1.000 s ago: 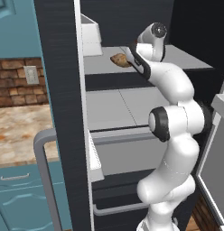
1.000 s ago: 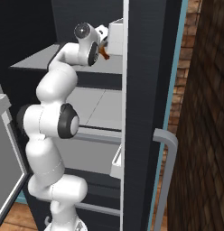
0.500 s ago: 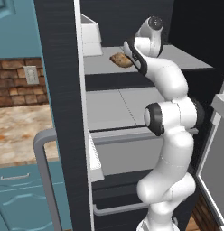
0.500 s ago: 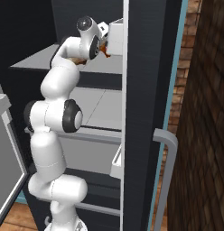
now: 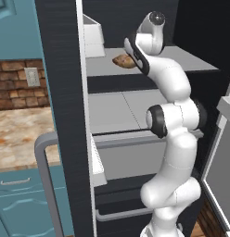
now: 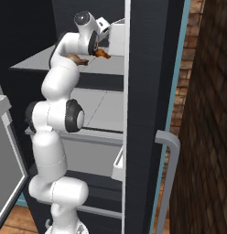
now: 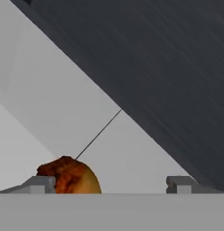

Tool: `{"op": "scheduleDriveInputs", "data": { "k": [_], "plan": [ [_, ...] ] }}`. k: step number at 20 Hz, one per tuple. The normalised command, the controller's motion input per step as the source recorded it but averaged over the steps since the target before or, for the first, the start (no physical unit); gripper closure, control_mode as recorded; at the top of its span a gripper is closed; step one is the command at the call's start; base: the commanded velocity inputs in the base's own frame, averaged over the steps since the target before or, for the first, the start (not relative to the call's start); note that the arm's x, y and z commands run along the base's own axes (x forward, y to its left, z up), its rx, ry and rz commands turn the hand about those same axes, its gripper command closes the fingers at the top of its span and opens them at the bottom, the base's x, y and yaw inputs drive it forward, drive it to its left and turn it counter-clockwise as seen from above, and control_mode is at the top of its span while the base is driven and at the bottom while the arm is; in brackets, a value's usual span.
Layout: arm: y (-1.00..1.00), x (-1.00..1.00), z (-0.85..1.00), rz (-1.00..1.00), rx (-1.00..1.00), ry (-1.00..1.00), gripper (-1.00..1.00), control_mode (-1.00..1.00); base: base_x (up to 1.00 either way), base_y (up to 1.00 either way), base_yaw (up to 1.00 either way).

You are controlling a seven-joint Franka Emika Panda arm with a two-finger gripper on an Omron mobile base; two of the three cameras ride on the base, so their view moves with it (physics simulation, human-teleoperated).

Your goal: Place the chicken drumstick on the counter behind the older chicken drumstick on the same shelf of the fridge to maintain FIFO order. Close the fridge door when finished.

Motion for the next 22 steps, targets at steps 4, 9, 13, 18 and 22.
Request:
{"op": "scheduleDriveInputs", "data": {
  "k": [4,9,13,18,22],
  "plan": [
    [0.05,-0.32,0.19,0.0,0.0,-0.15,-1.0,-1.0,0.0,0.0,0.0],
    [0.16,-0.86,0.0,-0.02,0.0,-0.22,-1.0,-1.0,0.0,0.0,0.0],
    [0.21,-1.0,0.0,-0.06,0.02,-0.12,-1.0,-1.0,0.0,0.0,0.0],
    [0.21,-1.0,-0.06,-0.07,0.01,-0.04,-1.0,-1.0,0.0,0.0,0.0],
    [0.14,-1.0,-0.03,-0.08,0.03,-0.01,-1.0,-1.0,0.0,0.0,0.0]
  ]
}}
